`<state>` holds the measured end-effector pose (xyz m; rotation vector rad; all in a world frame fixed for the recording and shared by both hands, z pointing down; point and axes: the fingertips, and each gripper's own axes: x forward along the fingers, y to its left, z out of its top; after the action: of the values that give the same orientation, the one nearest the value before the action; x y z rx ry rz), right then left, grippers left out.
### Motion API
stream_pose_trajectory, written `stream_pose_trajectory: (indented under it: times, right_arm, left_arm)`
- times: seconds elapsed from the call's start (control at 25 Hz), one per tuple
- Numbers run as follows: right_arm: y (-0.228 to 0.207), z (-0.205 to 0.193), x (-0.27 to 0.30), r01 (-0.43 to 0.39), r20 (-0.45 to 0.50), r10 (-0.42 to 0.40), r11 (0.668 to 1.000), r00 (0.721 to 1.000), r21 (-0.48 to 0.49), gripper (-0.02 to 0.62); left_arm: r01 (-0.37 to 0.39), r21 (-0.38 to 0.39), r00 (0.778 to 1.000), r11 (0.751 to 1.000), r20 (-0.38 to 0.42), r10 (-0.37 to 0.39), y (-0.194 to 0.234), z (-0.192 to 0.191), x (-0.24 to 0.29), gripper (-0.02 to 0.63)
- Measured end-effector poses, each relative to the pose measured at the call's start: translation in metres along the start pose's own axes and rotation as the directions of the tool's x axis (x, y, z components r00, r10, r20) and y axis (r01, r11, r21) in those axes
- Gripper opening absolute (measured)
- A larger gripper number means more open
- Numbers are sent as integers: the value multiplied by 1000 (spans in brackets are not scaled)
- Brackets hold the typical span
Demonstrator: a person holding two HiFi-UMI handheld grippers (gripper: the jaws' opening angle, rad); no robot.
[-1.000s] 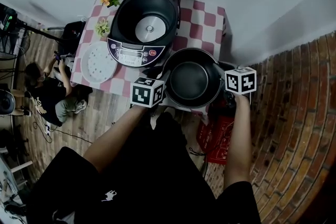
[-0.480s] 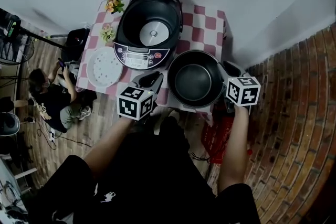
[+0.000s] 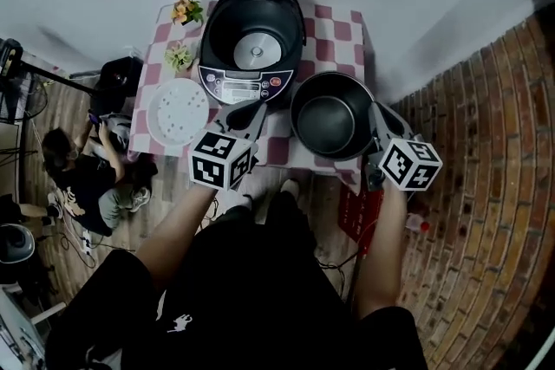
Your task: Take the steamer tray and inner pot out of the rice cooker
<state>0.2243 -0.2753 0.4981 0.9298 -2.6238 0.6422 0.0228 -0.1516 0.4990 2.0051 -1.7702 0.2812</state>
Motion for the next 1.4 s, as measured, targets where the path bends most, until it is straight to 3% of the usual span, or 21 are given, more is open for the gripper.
stream_pose_trajectory:
  times: [0.28,0.64,1.04,1.4]
  right_arm:
    - [80,3,-42,61,186,-56,998,981,-20,2]
    - [193,-16,-68,59,235,-35,993,971,-99,2]
    - [246,-1,-97,-15,315,69,985,947,-173,2]
    - [236,-11,-154,-72,310,135,976,941,-204,2]
  left_arm:
    - [80,45,995,996,60,-83,13,4,-54,3]
    - [189,125,975,974,95,-201,23,-5,-123,3]
    - [73,76,978,994,188,-86,35,-3,-182,3]
    - [-30,49,968,998,251,17,-11,-6,-220,3]
